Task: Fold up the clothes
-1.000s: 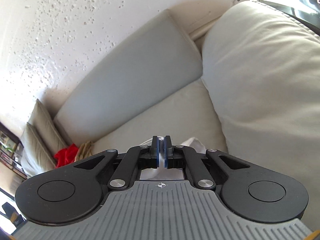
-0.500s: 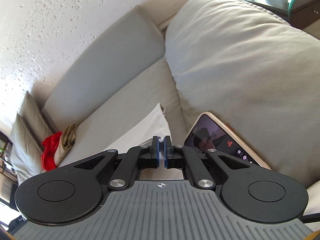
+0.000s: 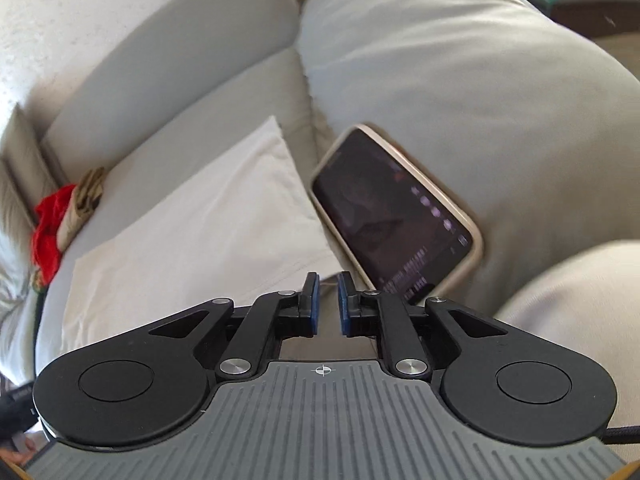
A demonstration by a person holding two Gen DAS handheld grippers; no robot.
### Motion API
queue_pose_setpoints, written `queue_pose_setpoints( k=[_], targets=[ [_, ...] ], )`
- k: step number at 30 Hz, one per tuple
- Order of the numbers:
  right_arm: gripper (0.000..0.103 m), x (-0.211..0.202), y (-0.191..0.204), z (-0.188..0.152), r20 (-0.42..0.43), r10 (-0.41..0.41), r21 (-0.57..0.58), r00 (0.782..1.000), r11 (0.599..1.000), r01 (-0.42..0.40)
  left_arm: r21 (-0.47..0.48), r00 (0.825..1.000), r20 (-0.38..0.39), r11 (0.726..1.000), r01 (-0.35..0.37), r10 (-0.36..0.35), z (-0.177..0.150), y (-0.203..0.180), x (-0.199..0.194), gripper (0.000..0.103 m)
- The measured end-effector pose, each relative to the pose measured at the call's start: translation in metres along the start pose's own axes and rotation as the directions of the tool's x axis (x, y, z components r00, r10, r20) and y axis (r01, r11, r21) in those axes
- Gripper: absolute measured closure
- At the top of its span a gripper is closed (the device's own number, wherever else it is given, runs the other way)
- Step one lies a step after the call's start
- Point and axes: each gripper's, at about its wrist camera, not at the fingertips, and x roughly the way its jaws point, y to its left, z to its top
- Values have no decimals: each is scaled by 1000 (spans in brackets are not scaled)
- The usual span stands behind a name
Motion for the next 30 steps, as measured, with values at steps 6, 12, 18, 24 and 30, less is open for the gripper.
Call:
queue_pose_setpoints(
  k=[6, 12, 18, 24, 30],
  targets=[
    [56, -36, 7, -23, 58, 80, 20, 995, 996, -82, 141, 993, 49, 985, 102, -110, -21, -28, -13, 64],
    [67, -3, 22, -42, 34, 145, -57, 989, 988, -143, 269, 952, -52, 914, 304, -301, -50, -74, 1, 63],
    [79, 21, 4, -42, 78, 229, 6, 970, 973, -230, 397, 926, -17, 848, 352, -376, -49, -111, 16, 57],
    [75, 52, -29, -31, 24, 427, 314, 904, 855, -412, 413, 912, -55, 822, 391, -406, -75, -121, 34, 58],
    [76, 75, -35, -39, -19, 477, 384, 879, 815, -434, 466, 920, -40, 807, 363, -391, -79, -128, 33, 55]
  ],
)
